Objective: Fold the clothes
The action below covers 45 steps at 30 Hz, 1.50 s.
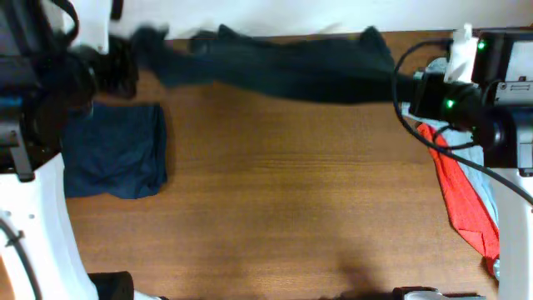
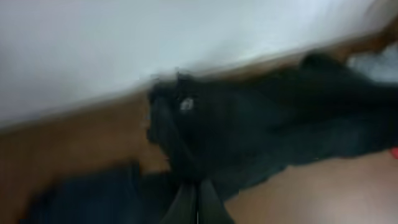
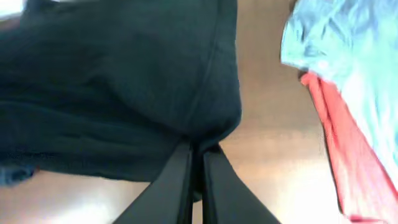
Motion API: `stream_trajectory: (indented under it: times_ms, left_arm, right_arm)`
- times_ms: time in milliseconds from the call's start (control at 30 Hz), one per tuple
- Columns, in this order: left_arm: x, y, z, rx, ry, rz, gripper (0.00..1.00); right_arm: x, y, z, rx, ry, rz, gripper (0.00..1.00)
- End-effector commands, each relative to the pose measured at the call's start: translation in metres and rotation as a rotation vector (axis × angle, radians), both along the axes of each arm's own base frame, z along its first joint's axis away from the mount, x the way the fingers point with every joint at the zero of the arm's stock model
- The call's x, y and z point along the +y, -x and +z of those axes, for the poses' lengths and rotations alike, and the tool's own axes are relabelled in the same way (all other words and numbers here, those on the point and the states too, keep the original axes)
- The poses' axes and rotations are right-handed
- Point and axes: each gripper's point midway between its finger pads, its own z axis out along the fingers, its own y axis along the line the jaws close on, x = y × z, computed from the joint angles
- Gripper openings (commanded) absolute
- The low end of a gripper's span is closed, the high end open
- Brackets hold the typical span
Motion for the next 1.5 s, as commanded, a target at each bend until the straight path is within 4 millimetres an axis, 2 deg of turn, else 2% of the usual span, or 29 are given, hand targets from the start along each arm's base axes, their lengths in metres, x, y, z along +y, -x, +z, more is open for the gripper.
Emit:
stream_trajectory:
  times_ms: [0,167,267,300,367,467,567,600,633,733,867,1000,1100,1200,1300,1467]
  left_arm:
    - [0.01,0.001,-0.052,0.202,-0.054,0.033,0.04]
    - [0.017,0.013,-0.114,0.461,-0.09,0.052,0.11]
    - [0.018,0.018,-0.153,0.603,-0.093,0.046,0.11]
    - [0.017,0.022,-0.171,0.666,-0.095,0.043,0.11]
    - [0.017,0.028,-0.19,0.733,-0.097,0.04,0.1]
    - [0.017,0.034,-0.205,0.783,-0.097,0.037,0.1]
    - [0.016,0.033,-0.207,0.783,-0.093,0.032,0.1]
    - [0.014,0.032,-0.206,0.779,-0.086,0.027,0.09]
    - [0.01,0.032,-0.205,0.774,-0.075,0.015,0.09]
    - [0.002,0.028,-0.205,0.755,-0.083,-0.008,0.13]
    - [-0.014,0.02,-0.204,0.711,-0.101,-0.049,0.18]
    - [-0.023,0.015,-0.204,0.683,-0.124,-0.07,0.21]
    - [-0.026,0.009,-0.212,0.681,-0.149,-0.074,0.22]
    - [-0.034,-0.002,-0.236,0.693,-0.155,-0.09,0.21]
    - [-0.044,-0.008,-0.282,0.732,-0.15,-0.115,0.16]
    - [-0.064,0.017,-0.341,0.862,-0.102,-0.181,0.07]
  right_arm:
    - [0.001,0.012,-0.019,0.096,0.004,0.012,0.04]
    - [0.002,0.039,-0.071,0.321,-0.004,0.013,0.04]
    - [0.003,0.053,-0.107,0.441,-0.008,0.013,0.04]
    - [0.003,0.062,-0.126,0.5,-0.01,0.013,0.04]
    - [0.004,0.073,-0.145,0.566,-0.015,0.015,0.04]
    - [0.005,0.081,-0.161,0.615,-0.021,0.017,0.04]
    - [0.005,0.086,-0.164,0.635,-0.022,0.016,0.05]
    - [0.005,0.086,-0.164,0.637,-0.022,0.015,0.11]
    - [0.005,0.087,-0.164,0.64,-0.023,0.012,0.22]
    - [0.005,0.091,-0.164,0.656,-0.024,0.008,0.47]
    - [-0.008,0.092,-0.166,0.663,0.023,-0.068,0.62]
    - [-0.012,0.089,-0.165,0.649,0.044,-0.078,0.65]
    - [-0.011,0.081,-0.164,0.62,0.036,-0.075,0.68]
    - [-0.007,0.07,-0.162,0.574,0.013,-0.064,0.73]
    - [-0.003,0.063,-0.162,0.551,-0.008,-0.053,0.73]
    - [-0.003,0.062,-0.163,0.553,-0.005,-0.05,0.74]
